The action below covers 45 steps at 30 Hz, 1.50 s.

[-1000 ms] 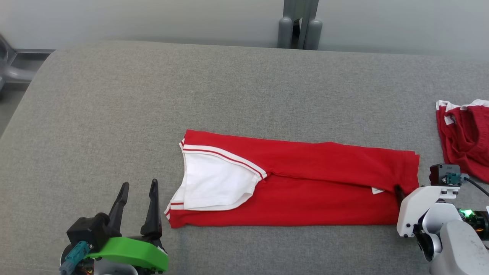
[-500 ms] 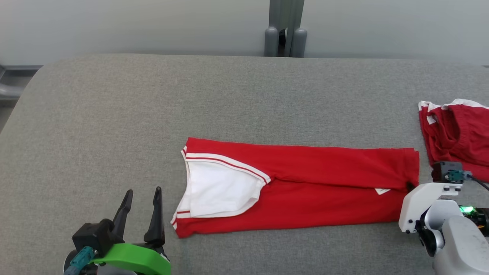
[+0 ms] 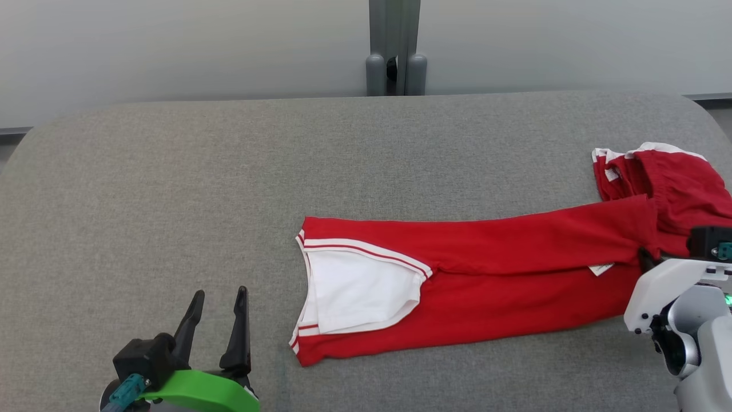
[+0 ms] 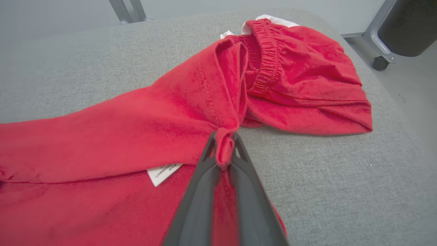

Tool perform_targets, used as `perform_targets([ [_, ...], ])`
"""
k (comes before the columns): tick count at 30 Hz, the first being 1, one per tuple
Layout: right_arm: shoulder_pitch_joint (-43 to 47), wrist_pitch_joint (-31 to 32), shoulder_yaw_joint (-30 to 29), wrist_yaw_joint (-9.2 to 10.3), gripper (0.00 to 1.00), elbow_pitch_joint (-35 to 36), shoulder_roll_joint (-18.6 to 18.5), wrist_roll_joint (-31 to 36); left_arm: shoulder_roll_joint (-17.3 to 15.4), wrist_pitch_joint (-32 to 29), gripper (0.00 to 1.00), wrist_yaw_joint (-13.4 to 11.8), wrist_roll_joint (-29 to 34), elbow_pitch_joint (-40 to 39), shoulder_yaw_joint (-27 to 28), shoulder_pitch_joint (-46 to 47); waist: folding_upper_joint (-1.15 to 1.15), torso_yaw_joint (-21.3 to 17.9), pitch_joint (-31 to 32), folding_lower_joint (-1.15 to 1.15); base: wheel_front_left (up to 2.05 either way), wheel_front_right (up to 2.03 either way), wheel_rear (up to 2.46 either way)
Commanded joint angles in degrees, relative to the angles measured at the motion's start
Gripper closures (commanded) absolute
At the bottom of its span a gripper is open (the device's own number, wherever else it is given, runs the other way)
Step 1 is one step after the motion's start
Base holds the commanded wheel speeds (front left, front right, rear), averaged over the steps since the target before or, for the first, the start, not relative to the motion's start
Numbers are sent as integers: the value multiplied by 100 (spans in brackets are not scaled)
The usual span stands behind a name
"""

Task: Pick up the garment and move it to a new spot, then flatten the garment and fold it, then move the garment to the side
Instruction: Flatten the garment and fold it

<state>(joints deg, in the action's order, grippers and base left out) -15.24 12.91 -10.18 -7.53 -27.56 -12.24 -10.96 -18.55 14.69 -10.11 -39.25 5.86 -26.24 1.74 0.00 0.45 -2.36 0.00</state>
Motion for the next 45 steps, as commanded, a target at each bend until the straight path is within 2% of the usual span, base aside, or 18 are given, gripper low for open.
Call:
perform_targets([
  [1, 92, 47, 68, 8, 100, 169, 80, -91, -33, -15, 0, -23, 2, -9, -7, -44, 0, -3, -13, 0, 0, 0, 0],
  [5, 177, 153, 359, 8, 100, 717, 196, -348, -34, -20, 0, -8, 12, 5, -31, 35, 0, 69, -18, 0, 0, 0, 0],
  [12, 418, 398, 1303, 7, 100, 1820, 542, -884, 9, -14, 0, 12, -3, 57, -48, 67, 0, 355, 34, 0, 0, 0, 0],
  [17, 451, 389, 1926, 6, 100, 2123, 801, -1271, 40, -3, 0, 39, 15, 76, -63, 138, 0, 626, 12, 0, 0, 0, 0],
  [23, 261, 61, 2570, 5, 100, 1843, 924, -1807, 74, -1, 0, 71, 33, 100, -75, 227, 0, 980, -92, 0, 0, 0, 0],
  [28, -58, -291, 3062, 5, 100, 1286, 923, -2227, 110, 9, 0, 115, 40, 142, -76, 300, 0, 1235, -177, 0, 0, 0, 0],
  [39, -927, -823, 3553, 6, 100, -178, 925, -2657, 268, 39, 0, 197, 98, 264, -76, 436, 0, 1498, -341, 0, 0, 0, 0],
  [40, -1019, -872, 3607, 6, 75, -332, 926, -2693, 283, 42, 0, 204, 107, 280, -73, 444, 0, 1509, -354, 0, 0, 0, 0],
  [41, -1081, -911, 3659, 6, 57, -444, 927, -2736, 293, 44, 0, 211, 112, 291, -69, 450, 0, 1514, -363, 0, 0, 0, 0],
  [42, -1159, -954, 3728, 6, 0, -550, 927, -2801, 308, 46, 0, 220, 119, 306, -62, 461, 0, 1517, -372, 0, 0, 0, 0],
  [45, -1341, -1087, 3990, 6, 0, -706, 928, -3059, 342, 51, 0, 249, 137, 339, -46, 476, 0, 1510, -381, 0, 0, 0, 0],
])
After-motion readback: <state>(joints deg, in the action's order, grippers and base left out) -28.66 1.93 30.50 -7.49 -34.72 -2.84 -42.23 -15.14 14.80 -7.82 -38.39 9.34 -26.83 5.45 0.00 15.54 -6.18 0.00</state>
